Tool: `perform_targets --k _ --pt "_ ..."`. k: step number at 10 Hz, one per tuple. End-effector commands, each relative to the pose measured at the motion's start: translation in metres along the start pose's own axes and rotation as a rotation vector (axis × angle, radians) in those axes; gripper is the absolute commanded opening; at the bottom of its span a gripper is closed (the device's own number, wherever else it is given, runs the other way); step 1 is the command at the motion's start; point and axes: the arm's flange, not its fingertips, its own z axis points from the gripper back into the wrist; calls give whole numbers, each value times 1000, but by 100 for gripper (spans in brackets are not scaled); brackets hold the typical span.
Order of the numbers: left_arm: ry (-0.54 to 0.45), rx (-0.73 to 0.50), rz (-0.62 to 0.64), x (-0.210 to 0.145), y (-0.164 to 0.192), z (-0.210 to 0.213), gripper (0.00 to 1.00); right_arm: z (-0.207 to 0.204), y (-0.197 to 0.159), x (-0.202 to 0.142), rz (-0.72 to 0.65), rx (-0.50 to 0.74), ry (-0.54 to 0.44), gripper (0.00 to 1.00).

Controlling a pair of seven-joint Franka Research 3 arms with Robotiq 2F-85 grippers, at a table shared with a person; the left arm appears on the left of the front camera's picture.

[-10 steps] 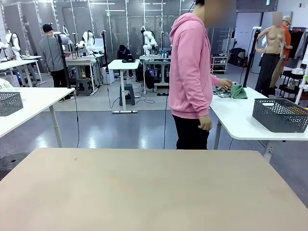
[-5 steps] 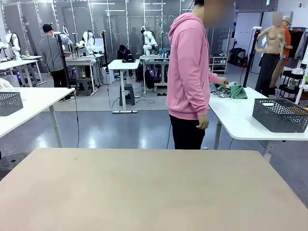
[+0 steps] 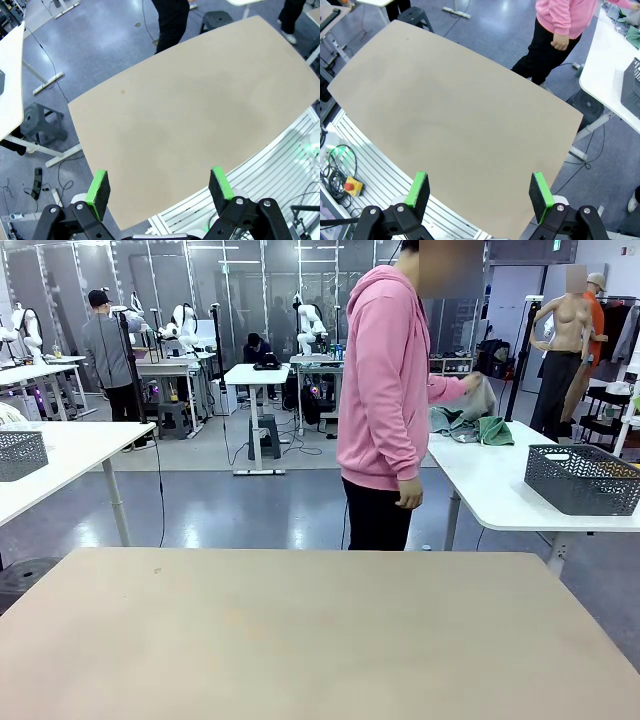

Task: Fold the towels and place them in the basket.
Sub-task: When a person lays out a Towel with hook on the table, fold it in half twice.

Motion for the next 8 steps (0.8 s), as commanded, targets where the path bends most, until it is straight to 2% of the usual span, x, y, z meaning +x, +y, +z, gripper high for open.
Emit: perform_targets --k 1,8 --pt "4 -1 -11 2 0 0 100 1 1 0 5 8 1 100" --pt "4 -1 -11 2 0 0 100 1 1 0 5 8 1 100"
